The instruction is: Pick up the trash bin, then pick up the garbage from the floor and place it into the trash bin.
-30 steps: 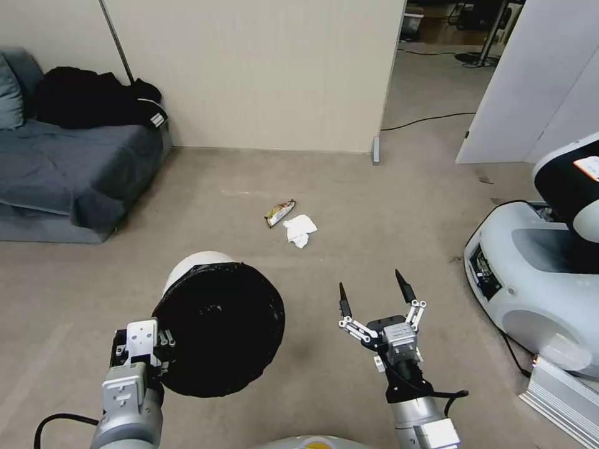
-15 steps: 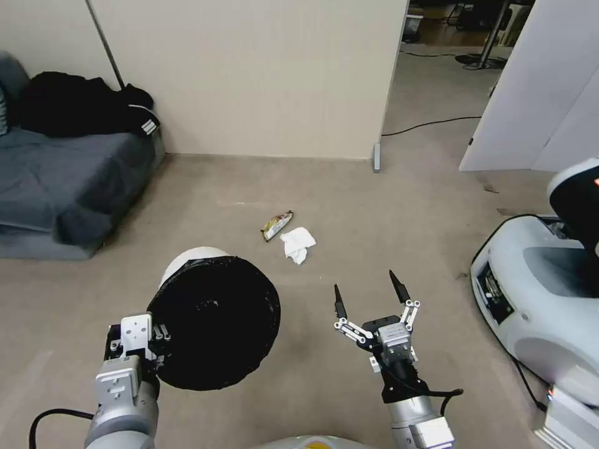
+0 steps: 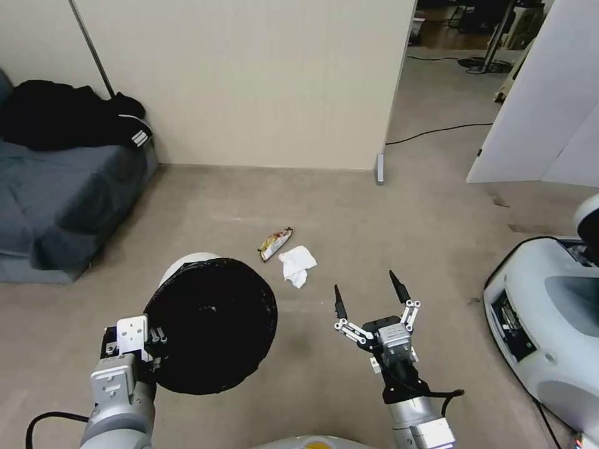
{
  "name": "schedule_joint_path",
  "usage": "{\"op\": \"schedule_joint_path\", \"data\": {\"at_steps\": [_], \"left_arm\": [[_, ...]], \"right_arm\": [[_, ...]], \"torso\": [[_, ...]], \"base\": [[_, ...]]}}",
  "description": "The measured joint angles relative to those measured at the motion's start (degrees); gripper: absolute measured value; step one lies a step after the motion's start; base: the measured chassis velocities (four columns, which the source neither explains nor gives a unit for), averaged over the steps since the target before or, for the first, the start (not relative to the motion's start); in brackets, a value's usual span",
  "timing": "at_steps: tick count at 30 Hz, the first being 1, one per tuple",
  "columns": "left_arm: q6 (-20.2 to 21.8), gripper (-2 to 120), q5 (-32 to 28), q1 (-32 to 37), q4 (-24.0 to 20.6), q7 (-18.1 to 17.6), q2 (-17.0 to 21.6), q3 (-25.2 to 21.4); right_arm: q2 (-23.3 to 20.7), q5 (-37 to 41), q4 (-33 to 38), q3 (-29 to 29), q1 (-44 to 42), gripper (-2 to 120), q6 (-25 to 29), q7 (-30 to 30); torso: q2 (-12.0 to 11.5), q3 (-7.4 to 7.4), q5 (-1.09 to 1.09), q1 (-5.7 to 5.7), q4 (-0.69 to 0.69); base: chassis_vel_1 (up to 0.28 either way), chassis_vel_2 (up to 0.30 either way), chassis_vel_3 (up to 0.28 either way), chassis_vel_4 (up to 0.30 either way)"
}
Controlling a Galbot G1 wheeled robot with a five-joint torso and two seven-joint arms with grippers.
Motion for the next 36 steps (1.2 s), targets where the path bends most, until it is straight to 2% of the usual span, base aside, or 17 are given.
{"op": "schedule_joint_path", "data": {"at_steps": [6,18,25,29,30,33,34,36], "left_arm": [[1.68,0,-1.97,0.34,0.09,-0.56,0.25,-0.68],[2.39,0,-2.78,0.76,0.13,-0.75,0.51,-1.37],[5.12,0,-4.87,1.32,0.16,-0.87,0.52,-1.96],[6.84,0,-7.27,1.20,0.19,-0.78,-0.01,-2.42],[6.84,0,-7.27,1.20,0.19,-0.78,-0.01,-2.42],[6.90,0,-8.11,1.36,0.20,-0.32,-0.83,-2.75],[6.90,0,-8.11,1.36,0.20,-0.32,-0.83,-2.75],[6.90,0,-8.43,1.93,0.21,0.10,-1.33,-3.01]], "right_arm": [[0.00,0.02,-0.04,0.01,-0.08,100,0.85,-0.65],[0.00,-0.39,-1.38,-0.07,2.13,100,0.91,-1.37],[-1.39,2.17,-4.62,-0.57,11.16,100,-5.93,-0.21],[-6.51,7.96,-9.25,-2.62,19.85,100,-11.80,1.18],[-6.51,7.96,-9.25,-2.62,19.85,100,-11.80,1.18],[-9.38,12.58,-15.27,-5.30,26.63,100,-15.22,2.54],[-9.38,12.58,-15.27,-5.30,26.63,100,-15.22,2.54],[-10.34,14.82,-20.14,-7.60,31.22,100,-16.94,3.51]], "torso": [[0.00,-0.01,0.00,-0.01,0.00],[0.01,-0.01,0.00,-0.01,-0.01],[0.00,0.00,0.00,-0.01,0.00],[0.01,0.00,0.00,-0.01,0.00],[0.01,0.00,0.00,-0.01,0.00],[0.00,0.00,0.00,-0.01,-0.01],[0.00,0.00,0.00,-0.01,-0.01],[0.00,0.00,0.02,-0.01,0.00]], "base": [[-0.034,0.022,0.017,-0.033],[0.000,0.000,0.000,0.000],[0.000,0.000,0.000,0.000],[0.000,0.000,0.000,0.000],[0.000,0.000,0.000,0.000],[0.000,0.000,0.000,0.000],[0.000,0.000,0.000,0.000],[0.000,0.000,0.000,0.000]]}}
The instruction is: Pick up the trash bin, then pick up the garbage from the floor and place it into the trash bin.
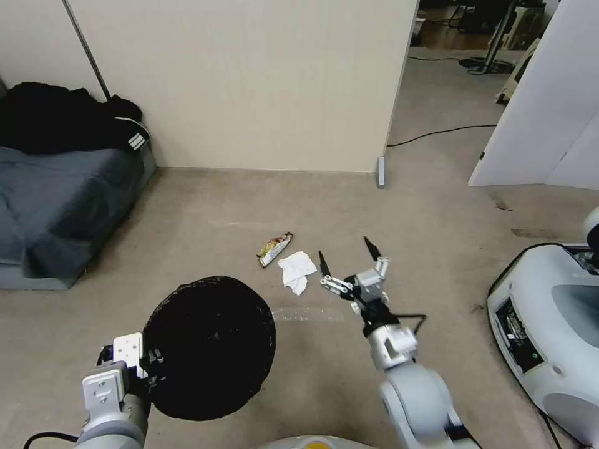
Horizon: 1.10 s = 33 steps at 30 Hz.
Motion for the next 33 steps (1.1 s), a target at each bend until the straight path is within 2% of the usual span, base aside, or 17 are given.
{"op": "schedule_joint_path", "data": {"at_steps": [1,3,4,7,8,11,12,19,20,21,23,27,29,31,33], "left_arm": [[0.00,0,0.00,0.00,0.00,0.00,0.00,0.00],[0.00,0,-0.53,0.95,0.01,1.65,-0.67,-0.53],[0.00,0,-0.53,0.95,0.01,1.65,-0.67,-0.53],[-1.02,0,-1.74,1.42,0.01,2.96,-1.28,-1.30],[-1.02,0,-1.74,1.42,0.01,2.96,-1.28,-1.30],[-2.27,0,-3.07,2.06,0.02,3.25,-1.71,-1.44],[-2.27,0,-3.07,2.06,0.02,3.25,-1.71,-1.44],[-0.20,0,-4.63,2.42,0.02,-0.54,-2.14,-0.78],[-0.20,0,-4.63,2.42,0.02,-0.54,-2.14,-0.78],[-0.20,0,-4.62,2.44,0.02,-1.17,-2.17,-0.80],[-0.20,0,-4.53,2.58,0.02,-1.55,-2.21,-0.77],[-0.18,0,-4.34,2.65,0.02,-1.71,-2.37,-0.69],[-0.17,0,-4.15,2.63,0.02,-1.71,-2.65,-0.50],[-0.16,0,-3.81,2.69,0.02,-1.73,-2.82,-0.34],[-0.13,0,-3.63,2.79,0.02,-1.63,-2.85,-0.23]], "right_arm": [[0.00,0.00,0.00,0.00,0.00,100,0.00,0.00],[-0.73,3.88,-5.98,-3.79,6.36,100,-4.16,0.99],[-0.73,3.88,-5.98,-3.79,6.36,100,-4.16,0.99],[-0.75,8.68,-14.20,-7.88,13.34,100,-10.22,1.47],[-0.75,8.68,-14.20,-7.88,13.34,100,-10.22,1.47],[0.65,10.82,-23.73,-10.27,18.42,100,-13.09,1.44],[0.65,10.82,-23.73,-10.27,18.42,100,-13.09,1.44],[5.12,8.90,-40.69,-10.81,25.34,100,-12.48,-1.36],[5.12,8.90,-40.69,-10.81,25.34,100,-12.48,-1.36],[6.22,7.87,-45.27,-10.15,27.10,100,-11.56,-2.24],[7.76,6.16,-50.94,-8.86,29.47,100,-10.15,-3.61],[9.14,4.92,-55.37,-7.64,31.39,100,-8.86,-4.57],[10.36,3.04,-61.11,-5.93,33.77,100,-6.53,-5.40],[10.44,1.44,-65.53,-4.50,35.78,100,-4.73,-6.35],[10.49,0.83,-66.95,-4.13,36.55,100,-4.37,-6.94]], "torso": [[0.00,0.00,0.00,0.00,0.00],[0.00,0.00,-0.02,0.00,0.00],[0.00,0.00,-0.02,0.00,0.00],[0.00,0.00,-0.02,0.00,0.00],[0.00,0.00,-0.02,0.00,0.00],[0.00,0.00,-0.02,0.00,0.00],[0.00,0.00,-0.02,0.00,0.00],[0.00,0.00,-0.02,0.00,0.00],[0.00,0.00,-0.02,0.00,0.00],[0.00,0.00,-0.01,0.00,-0.01],[0.00,0.00,-0.03,0.00,-0.01],[0.00,0.00,-0.02,0.00,0.00],[0.00,0.00,0.01,0.00,0.02],[0.00,0.00,-0.05,0.01,-0.01],[0.00,0.00,-0.01,0.01,-0.01]], "base": [[0.000,0.000,0.000,0.000],[0.000,0.000,0.000,0.000],[0.000,0.000,0.000,0.000],[0.000,0.000,0.000,0.000],[0.000,0.000,0.000,0.000],[0.000,0.000,0.000,0.000],[0.000,0.000,0.000,0.000],[0.000,0.000,0.000,0.000],[0.000,0.000,0.000,0.000],[0.000,0.000,0.000,0.000],[0.000,0.000,0.000,0.000],[0.000,0.000,0.000,0.000],[0.000,0.000,0.000,0.000],[0.000,0.000,0.000,0.000],[0.000,0.000,0.000,0.000]]}}
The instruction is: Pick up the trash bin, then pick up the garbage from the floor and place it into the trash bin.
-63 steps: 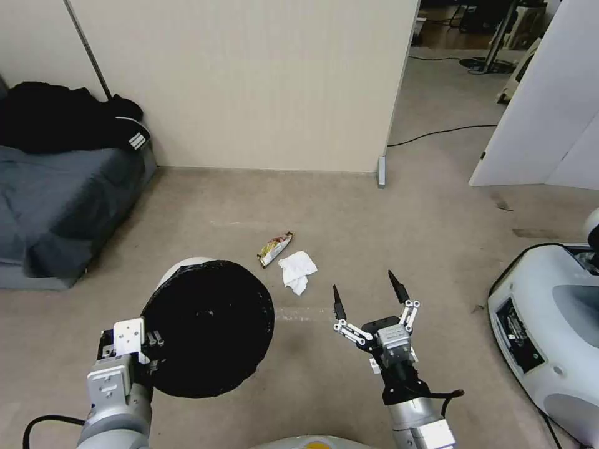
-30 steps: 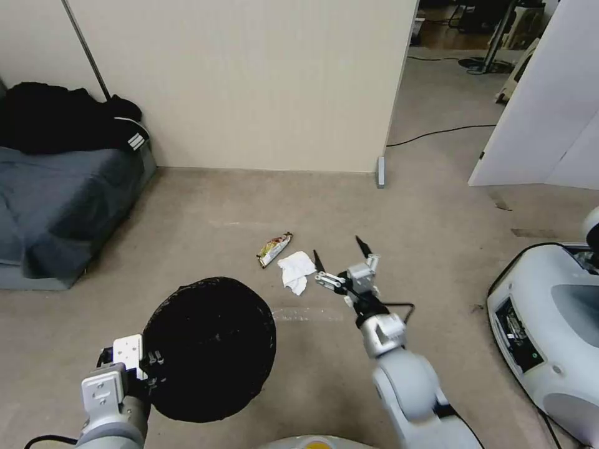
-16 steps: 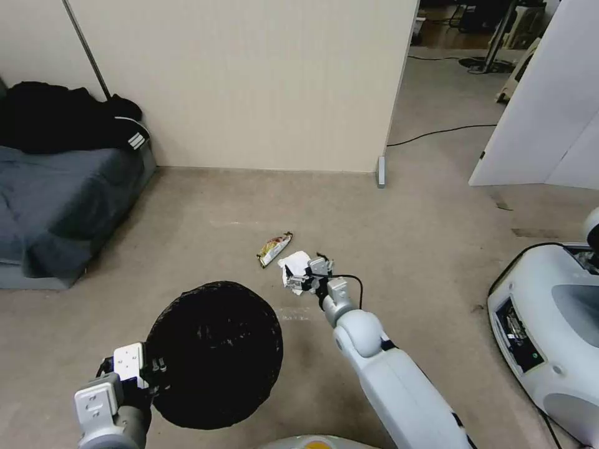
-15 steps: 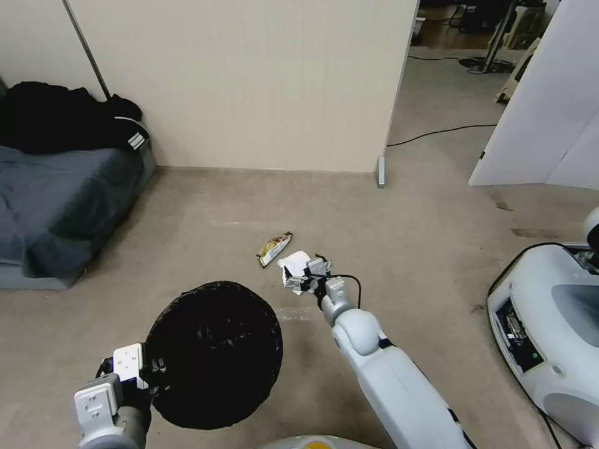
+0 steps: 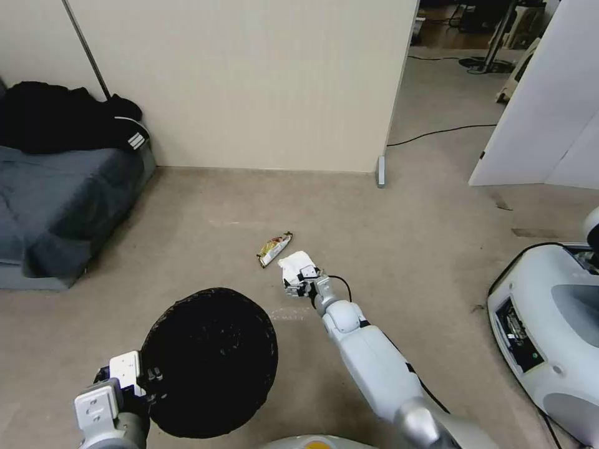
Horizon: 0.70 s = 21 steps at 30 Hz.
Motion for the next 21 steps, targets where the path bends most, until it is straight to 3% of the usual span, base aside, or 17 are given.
{"op": "schedule_joint_path", "data": {"at_steps": [9,21], "left_arm": [[0.02,0,1.06,0.17,0.00,0.18,-0.05,0.55],[0.02,0,3.08,0.70,0.00,0.86,-0.58,1.17]], "right_arm": [[-0.05,-2.59,-2.81,2.54,2.66,100,-1.48,-0.38],[-0.12,-11.07,-13.56,9.98,8.78,100,-0.23,-0.52]], "torso": [[0.00,0.00,0.00,0.00,0.01],[0.00,0.00,-0.01,0.00,0.01]], "base": [[0.000,0.000,0.000,0.000],[0.000,0.000,0.000,0.000]]}}
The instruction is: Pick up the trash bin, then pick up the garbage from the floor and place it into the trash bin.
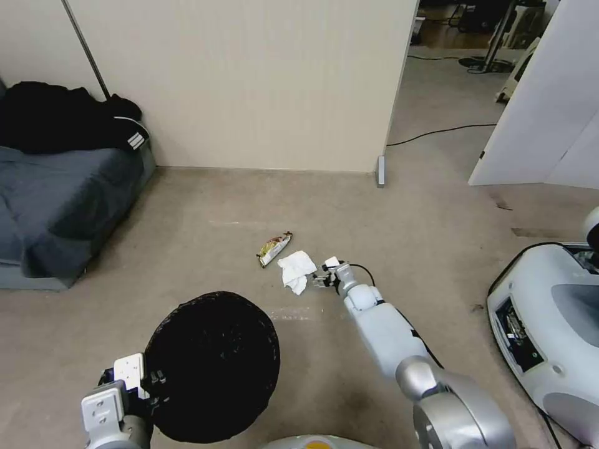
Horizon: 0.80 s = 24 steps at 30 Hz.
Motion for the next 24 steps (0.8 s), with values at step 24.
{"op": "schedule_joint_path", "data": {"at_steps": [24], "left_arm": [[-0.05,0,2.61,0.48,0.00,0.70,-0.27,1.10]], "right_arm": [[-0.03,-0.53,0.82,-0.21,-1.00,100,6.82,-4.98]], "torso": [[0.00,0.00,0.00,0.00,0.00]], "base": [[0.000,0.000,0.000,0.000]]}}
